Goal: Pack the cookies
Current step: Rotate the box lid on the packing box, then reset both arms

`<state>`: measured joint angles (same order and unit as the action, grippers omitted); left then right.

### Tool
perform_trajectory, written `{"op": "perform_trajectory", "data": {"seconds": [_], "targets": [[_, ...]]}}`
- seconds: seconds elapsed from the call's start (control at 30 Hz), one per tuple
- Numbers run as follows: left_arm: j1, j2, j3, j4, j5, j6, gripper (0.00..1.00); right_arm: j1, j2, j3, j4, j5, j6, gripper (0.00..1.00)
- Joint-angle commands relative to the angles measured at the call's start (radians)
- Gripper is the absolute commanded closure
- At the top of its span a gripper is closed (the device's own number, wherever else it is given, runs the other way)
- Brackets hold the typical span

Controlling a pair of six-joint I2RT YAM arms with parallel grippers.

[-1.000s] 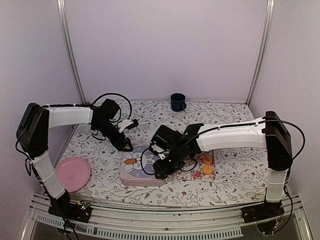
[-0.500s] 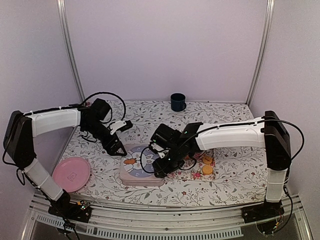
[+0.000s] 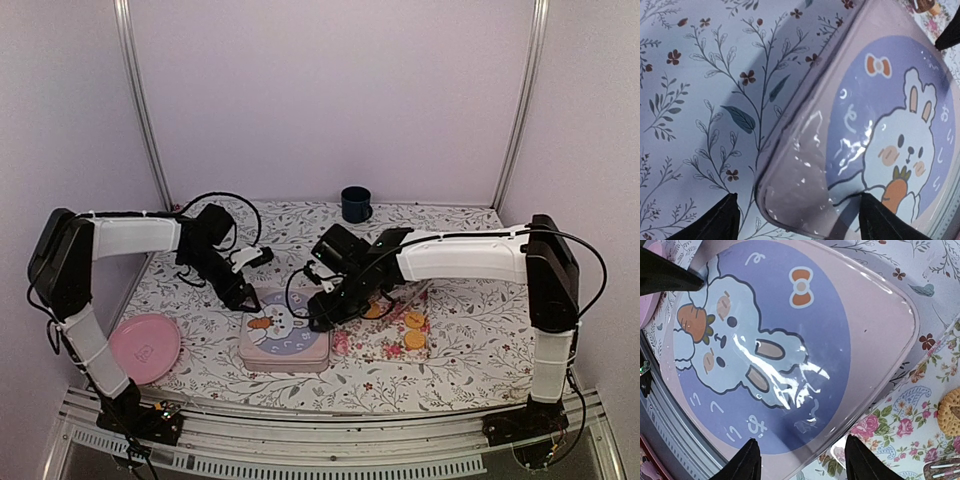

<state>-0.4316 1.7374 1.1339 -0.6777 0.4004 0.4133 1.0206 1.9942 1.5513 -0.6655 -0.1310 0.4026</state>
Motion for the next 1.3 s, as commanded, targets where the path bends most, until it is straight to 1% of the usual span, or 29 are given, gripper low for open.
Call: {"op": "perform_trajectory", "data": {"seconds": [0.0, 0.1, 0.43, 0.53, 0.63, 0.7, 0.73, 0.8, 0.83, 0.87, 1.0, 1.07, 1.1, 1.17, 1.2, 1.27], "targets": [[0.011, 0.071, 0.07, 0.047, -0.065, -0.029, 0.18, -0.032, 0.031, 0.026, 0.032, -0.014, -0.021, 0.41], [0.013, 0.098, 0.087, 0.052, -0.076, -0.029, 0.18, -0.049, 0.046, 0.023, 0.049, -0.019, -0.033, 0.41], [0.051, 0.176, 0.053, 0.114, -0.119, -0.025, 0.19, -0.097, 0.094, -0.006, 0.105, -0.023, -0.056, 0.42], [0.058, 0.207, 0.076, 0.122, -0.128, -0.025, 0.2, -0.113, 0.107, -0.01, 0.125, -0.025, -0.053, 0.43], [0.061, 0.22, 0.103, 0.112, -0.128, -0.029, 0.2, -0.116, 0.102, -0.007, 0.128, -0.014, -0.051, 0.43], [0.067, 0.21, 0.106, 0.107, -0.116, -0.024, 0.19, -0.115, 0.074, -0.007, 0.122, 0.006, -0.051, 0.41], [0.073, 0.192, 0.107, 0.102, -0.114, -0.021, 0.17, -0.116, 0.048, -0.007, 0.119, 0.026, -0.054, 0.38], [0.098, 0.145, 0.118, 0.086, -0.111, -0.021, 0.06, -0.122, -0.02, -0.008, 0.116, 0.08, -0.061, 0.27], [0.119, 0.114, 0.128, 0.079, -0.107, -0.021, 0.01, -0.129, -0.056, -0.009, 0.117, 0.103, -0.069, 0.13], [0.146, 0.084, 0.138, 0.073, -0.098, -0.024, 0.01, -0.137, -0.092, -0.011, 0.116, 0.127, -0.072, 0.01], [0.291, -0.04, 0.158, 0.095, -0.034, -0.051, 0.01, -0.196, -0.233, -0.054, 0.134, 0.208, -0.088, 0.01], [0.37, -0.1, 0.106, 0.193, -0.015, -0.078, 0.01, -0.24, -0.309, -0.117, 0.169, 0.232, -0.086, 0.01], [0.406, -0.132, 0.056, 0.271, -0.013, -0.093, 0.01, -0.266, -0.369, -0.157, 0.199, 0.236, -0.084, 0.01], [0.469, -0.217, -0.101, 0.509, -0.026, -0.151, 0.01, -0.32, -0.453, -0.253, 0.259, 0.265, -0.084, 0.01], [0.491, -0.258, -0.2, 0.659, -0.05, -0.19, 0.01, -0.35, -0.492, -0.294, 0.282, 0.299, -0.082, 0.01], [0.517, -0.337, -0.404, 0.953, -0.088, -0.248, 0.01, -0.412, -0.566, -0.397, 0.323, 0.437, -0.07, 0.01]]}}
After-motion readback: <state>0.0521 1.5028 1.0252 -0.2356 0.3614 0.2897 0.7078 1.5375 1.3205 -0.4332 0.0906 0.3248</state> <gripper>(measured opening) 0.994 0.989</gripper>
